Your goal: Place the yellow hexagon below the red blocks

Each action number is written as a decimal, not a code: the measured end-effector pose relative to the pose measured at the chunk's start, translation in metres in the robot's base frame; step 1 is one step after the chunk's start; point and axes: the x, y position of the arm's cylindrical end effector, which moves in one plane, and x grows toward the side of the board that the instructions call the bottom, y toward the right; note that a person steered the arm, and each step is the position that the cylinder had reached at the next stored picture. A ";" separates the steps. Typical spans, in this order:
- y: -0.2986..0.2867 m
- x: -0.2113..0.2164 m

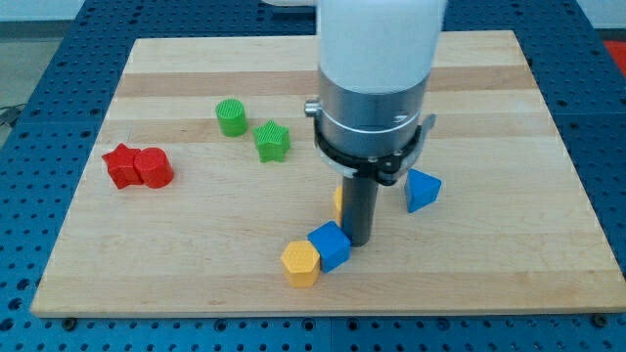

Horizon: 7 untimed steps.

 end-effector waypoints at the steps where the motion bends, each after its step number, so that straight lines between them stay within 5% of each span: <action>1: -0.017 0.000; 4: 0.009 0.035; 7: -0.042 0.063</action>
